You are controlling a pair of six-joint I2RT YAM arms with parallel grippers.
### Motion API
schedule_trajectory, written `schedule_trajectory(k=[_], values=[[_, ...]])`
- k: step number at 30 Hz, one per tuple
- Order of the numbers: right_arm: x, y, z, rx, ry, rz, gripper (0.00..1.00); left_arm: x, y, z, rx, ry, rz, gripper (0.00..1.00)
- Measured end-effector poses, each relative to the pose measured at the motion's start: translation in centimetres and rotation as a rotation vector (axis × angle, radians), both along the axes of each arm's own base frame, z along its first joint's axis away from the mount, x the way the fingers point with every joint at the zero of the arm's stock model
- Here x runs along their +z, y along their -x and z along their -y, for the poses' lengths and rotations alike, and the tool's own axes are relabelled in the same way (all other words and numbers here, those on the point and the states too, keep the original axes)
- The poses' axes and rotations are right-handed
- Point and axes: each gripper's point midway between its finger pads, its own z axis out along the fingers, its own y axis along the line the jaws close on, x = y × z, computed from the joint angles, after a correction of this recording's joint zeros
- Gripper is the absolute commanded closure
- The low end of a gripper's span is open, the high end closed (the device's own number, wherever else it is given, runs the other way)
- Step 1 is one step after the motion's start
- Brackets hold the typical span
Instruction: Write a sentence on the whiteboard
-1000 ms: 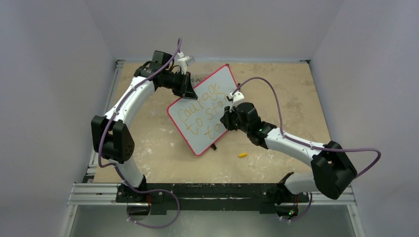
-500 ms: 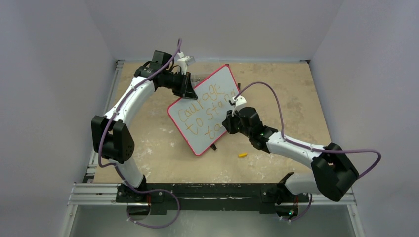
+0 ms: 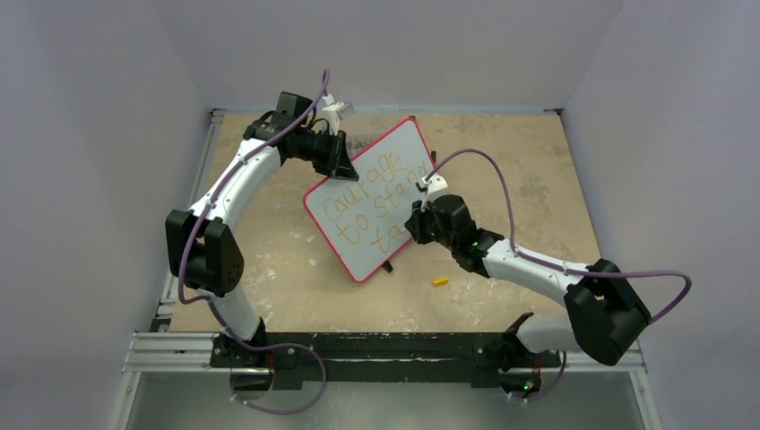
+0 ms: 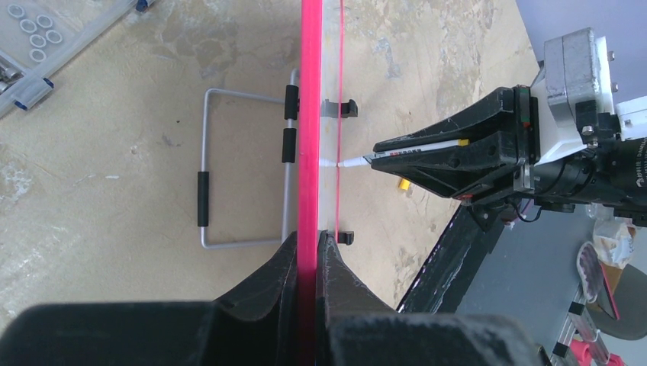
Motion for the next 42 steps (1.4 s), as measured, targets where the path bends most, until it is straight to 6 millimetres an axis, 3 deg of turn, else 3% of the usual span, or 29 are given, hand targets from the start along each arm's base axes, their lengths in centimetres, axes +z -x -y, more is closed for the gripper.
schedule_trajectory(k=[7,19,30,42], values=[[0.3,0.3,0.8,-0.021,0.018,-0.001,1.00,0.0,0.1,0.1,-0.002,0.000,-0.002,1.00],[5.0,-0.7,0.5,-0.035,-0.053,0.085,1.00,0.0,0.1,0.1,-0.002,0.000,-0.002,1.00],[4.7,-3.1,0.2,-0.071,-0.051,0.071,1.00,0.0,0.1,0.1,-0.002,0.000,-0.001,1.00],[3.9,-3.3,0.1,-0.074,-0.050,0.059,1.00,0.0,0.1,0.1,-0.001,-0.002,-0.002,1.00]])
